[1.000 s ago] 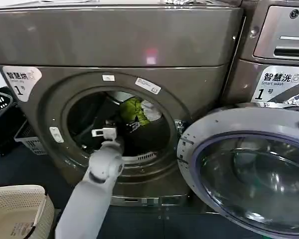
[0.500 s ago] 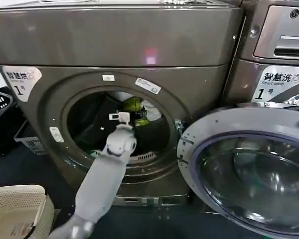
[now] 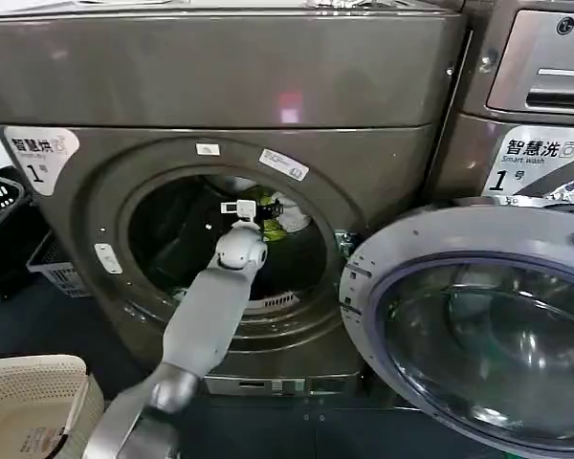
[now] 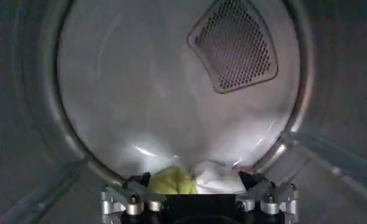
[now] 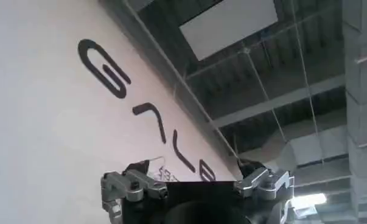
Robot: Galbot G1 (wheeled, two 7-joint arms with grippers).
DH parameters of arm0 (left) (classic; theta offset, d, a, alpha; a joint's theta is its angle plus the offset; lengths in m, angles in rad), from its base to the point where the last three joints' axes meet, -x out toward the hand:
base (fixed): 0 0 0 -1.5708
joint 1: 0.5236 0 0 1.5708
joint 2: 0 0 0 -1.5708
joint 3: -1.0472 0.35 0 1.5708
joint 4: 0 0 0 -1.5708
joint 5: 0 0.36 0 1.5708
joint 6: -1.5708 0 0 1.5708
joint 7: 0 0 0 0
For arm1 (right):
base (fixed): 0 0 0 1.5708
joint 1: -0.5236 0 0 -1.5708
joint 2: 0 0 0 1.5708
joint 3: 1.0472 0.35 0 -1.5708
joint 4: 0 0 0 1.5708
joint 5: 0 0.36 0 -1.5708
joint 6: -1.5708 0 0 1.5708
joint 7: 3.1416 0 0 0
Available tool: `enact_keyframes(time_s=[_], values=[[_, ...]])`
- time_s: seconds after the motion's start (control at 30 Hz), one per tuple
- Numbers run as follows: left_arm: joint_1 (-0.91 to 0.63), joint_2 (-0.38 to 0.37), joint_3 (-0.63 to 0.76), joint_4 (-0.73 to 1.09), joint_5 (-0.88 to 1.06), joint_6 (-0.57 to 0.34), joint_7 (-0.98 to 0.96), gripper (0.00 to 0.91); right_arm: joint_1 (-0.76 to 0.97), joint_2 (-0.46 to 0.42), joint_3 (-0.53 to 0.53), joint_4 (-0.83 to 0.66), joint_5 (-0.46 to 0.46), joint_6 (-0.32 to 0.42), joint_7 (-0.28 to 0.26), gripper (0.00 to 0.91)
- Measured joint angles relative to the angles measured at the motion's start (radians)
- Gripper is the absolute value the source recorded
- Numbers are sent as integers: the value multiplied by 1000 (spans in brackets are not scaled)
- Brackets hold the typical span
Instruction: Grasp the clothes from the dryer.
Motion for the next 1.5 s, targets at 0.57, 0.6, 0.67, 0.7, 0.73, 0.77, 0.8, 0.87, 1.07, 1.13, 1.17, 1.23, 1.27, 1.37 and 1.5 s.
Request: enact_keyframes(time_s=[0.57,0.6,0.67,0.7,0.73,0.77,0.8,0.87,1.07,1.13,1.17,1.23,1.27,1.37,1.5], values=[[-179,28,228,280,314,-125,531,907,-11,5,9,7,2,0,-3,907],[-187,30,244,292,335,-134,558,907,-11,5,9,7,2,0,-3,907],[-202,31,274,310,377,-152,608,907,-11,5,8,8,3,0,-3,907],[-210,30,288,321,397,-161,634,907,-11,5,8,8,2,0,-4,907],[-216,29,301,330,415,-168,656,907,-11,5,8,8,2,0,-4,907],[-222,26,315,340,433,-177,680,907,-11,5,8,8,2,0,-4,907],[-230,24,328,350,449,-185,703,907,-11,5,8,8,3,0,-5,907],[-241,20,349,370,481,-201,743,907,-11,5,7,7,3,0,-6,907],[-269,10,413,421,567,-246,845,907,1,4,-4,8,0,-1,-6,907],[-273,9,435,437,592,-260,871,907,4,4,-8,8,-2,-1,-7,907],[-276,9,445,443,602,-266,881,907,5,3,-9,8,-2,-1,-7,907],[-278,9,466,456,624,-279,903,907,6,0,-12,8,-3,-1,-8,907],[-278,9,475,462,633,-284,913,907,6,0,-13,8,-4,-1,-8,907],[-278,12,503,477,662,-302,944,907,6,-2,-14,8,-5,-2,-8,907],[-273,15,525,486,691,-326,981,907,6,-2,-15,12,-5,-2,-9,907]])
